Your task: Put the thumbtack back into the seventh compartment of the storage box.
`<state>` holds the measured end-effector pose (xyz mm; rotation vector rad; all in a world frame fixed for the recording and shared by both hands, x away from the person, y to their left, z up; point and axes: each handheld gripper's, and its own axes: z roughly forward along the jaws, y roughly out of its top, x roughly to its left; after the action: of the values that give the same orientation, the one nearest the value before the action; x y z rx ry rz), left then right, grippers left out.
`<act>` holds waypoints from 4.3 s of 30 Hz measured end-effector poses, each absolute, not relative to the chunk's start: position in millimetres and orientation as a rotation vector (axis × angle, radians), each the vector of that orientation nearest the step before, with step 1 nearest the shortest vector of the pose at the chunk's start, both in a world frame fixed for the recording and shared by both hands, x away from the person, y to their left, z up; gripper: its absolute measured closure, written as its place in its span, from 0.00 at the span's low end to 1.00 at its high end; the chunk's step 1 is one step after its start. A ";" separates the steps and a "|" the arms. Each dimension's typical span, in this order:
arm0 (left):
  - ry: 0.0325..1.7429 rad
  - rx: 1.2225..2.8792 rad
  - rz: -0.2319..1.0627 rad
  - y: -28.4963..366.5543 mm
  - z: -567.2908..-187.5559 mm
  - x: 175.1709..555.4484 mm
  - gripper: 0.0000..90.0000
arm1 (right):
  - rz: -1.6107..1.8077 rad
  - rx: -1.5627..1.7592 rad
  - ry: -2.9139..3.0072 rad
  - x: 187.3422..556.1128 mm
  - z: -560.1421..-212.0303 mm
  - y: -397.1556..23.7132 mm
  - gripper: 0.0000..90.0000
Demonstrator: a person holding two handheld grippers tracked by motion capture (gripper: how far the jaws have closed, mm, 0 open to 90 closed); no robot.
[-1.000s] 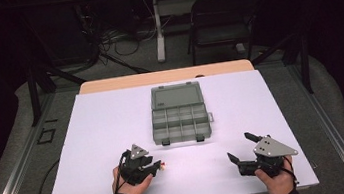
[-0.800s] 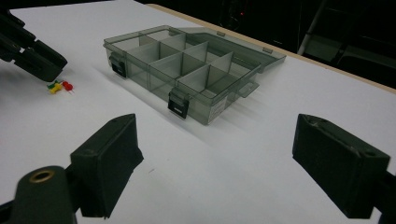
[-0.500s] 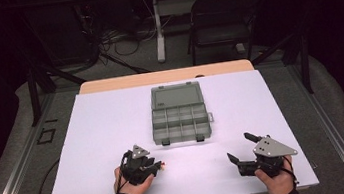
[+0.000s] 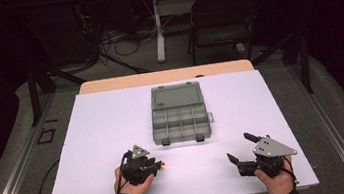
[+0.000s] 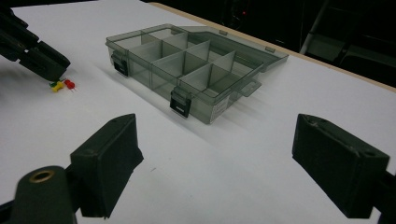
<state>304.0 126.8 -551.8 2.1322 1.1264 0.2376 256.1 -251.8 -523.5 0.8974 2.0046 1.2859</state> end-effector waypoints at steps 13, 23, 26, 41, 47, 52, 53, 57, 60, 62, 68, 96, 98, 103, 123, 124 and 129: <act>1.147 2.146 0.252 131.6 -552.6 301.4 0.84 | 1.289 0.897 2.005 255.9 -523.4 -252.1 0.16; 1.169 2.162 0.259 134.2 -552.4 298.3 0.81 | 1.289 0.898 2.011 256.2 -523.7 -251.7 0.16; 1.174 2.160 0.273 134.0 -553.1 297.6 0.84 | 1.288 0.897 2.013 256.2 -523.7 -251.8 0.16; 1.173 2.162 0.310 133.7 -554.4 295.4 0.93 | 1.284 0.894 2.012 256.3 -523.6 -251.9 0.16; 1.189 2.141 0.264 136.4 -553.9 298.0 0.93 | 1.284 0.894 2.014 256.3 -523.6 -252.0 0.16; 1.185 2.117 0.236 136.5 -549.2 300.2 0.93 | 1.284 0.896 2.014 256.3 -523.6 -252.3 0.16; 1.177 2.118 0.236 136.7 -547.7 300.6 0.93 | 1.284 0.894 2.012 256.4 -523.5 -252.4 0.16; 1.155 2.100 0.235 136.9 -538.9 302.9 0.93 | 1.283 0.896 2.012 256.4 -523.6 -252.6 0.16; 1.148 2.076 0.237 137.1 -531.3 305.6 0.93 | 1.284 0.899 2.011 256.6 -523.8 -252.5 0.16; 1.140 2.060 0.234 137.2 -524.9 307.8 0.93 | 1.283 0.899 2.012 256.5 -523.8 -252.0 0.16; 1.101 2.043 0.273 133.0 -507.7 314.1 0.93 | 1.283 0.901 2.013 256.4 -524.0 -251.8 0.16; 0.984 2.054 0.287 75.1 -466.0 360.4 0.93 | 1.287 0.899 2.008 257.9 -524.7 -253.1 0.16; 0.980 2.063 0.281 71.1 -466.2 363.4 0.93 | 1.289 0.899 2.008 258.0 -524.8 -253.1 0.16; 0.985 2.066 0.272 61.6 -470.8 371.9 0.93 | 1.289 0.900 2.008 258.1 -524.7 -253.4 0.16; 1.019 2.080 0.245 39.7 -496.6 397.8 0.93 | 1.297 0.902 2.011 258.8 -525.0 -252.9 0.16; 1.021 2.086 0.243 38.7 -498.3 398.6 0.93 | 1.297 0.902 2.011 258.7 -524.9 -252.9 0.16; 1.020 2.107 0.228 34.5 -503.7 400.4 0.93 | 1.299 0.903 2.012 258.9 -525.0 -252.9 0.16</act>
<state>400.4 34.5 -503.7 2.1071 1.0204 0.2279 258.9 -252.9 -525.0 0.9031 2.0116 1.2985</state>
